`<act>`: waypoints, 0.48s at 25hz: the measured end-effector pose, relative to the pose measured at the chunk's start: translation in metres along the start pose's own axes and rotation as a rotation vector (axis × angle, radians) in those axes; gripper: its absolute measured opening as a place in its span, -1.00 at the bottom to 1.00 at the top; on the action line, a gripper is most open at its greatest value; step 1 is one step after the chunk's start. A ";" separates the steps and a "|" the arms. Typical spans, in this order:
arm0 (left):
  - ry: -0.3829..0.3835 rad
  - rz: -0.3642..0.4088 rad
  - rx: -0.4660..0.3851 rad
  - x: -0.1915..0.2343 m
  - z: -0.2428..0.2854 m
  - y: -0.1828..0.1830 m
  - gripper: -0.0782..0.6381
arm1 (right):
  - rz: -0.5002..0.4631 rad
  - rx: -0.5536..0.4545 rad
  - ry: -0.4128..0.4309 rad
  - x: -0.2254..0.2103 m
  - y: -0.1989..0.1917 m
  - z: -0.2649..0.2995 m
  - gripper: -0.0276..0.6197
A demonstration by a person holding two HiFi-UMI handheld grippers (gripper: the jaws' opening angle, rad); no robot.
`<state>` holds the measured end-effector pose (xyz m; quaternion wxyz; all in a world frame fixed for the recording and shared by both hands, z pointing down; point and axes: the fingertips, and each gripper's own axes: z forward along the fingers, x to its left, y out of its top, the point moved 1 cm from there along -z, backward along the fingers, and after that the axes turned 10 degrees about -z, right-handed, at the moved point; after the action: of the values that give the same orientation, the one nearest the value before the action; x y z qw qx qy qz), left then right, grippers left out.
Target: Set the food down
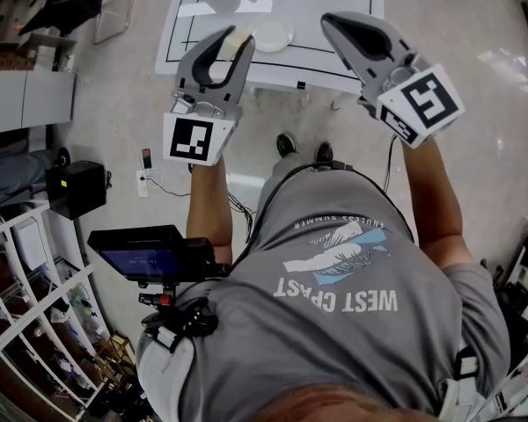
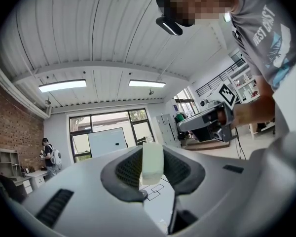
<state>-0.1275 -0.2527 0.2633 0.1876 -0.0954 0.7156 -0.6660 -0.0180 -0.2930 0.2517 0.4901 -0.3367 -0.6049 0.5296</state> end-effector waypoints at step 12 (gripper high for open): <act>-0.064 -0.017 0.028 0.069 0.038 -0.027 -0.49 | 0.035 0.056 -0.077 -0.027 -0.015 0.059 -0.90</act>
<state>-0.1783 -0.3167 0.2786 0.2059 -0.1201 0.6989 -0.6743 -0.0641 -0.3394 0.2626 0.4661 -0.3127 -0.6025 0.5674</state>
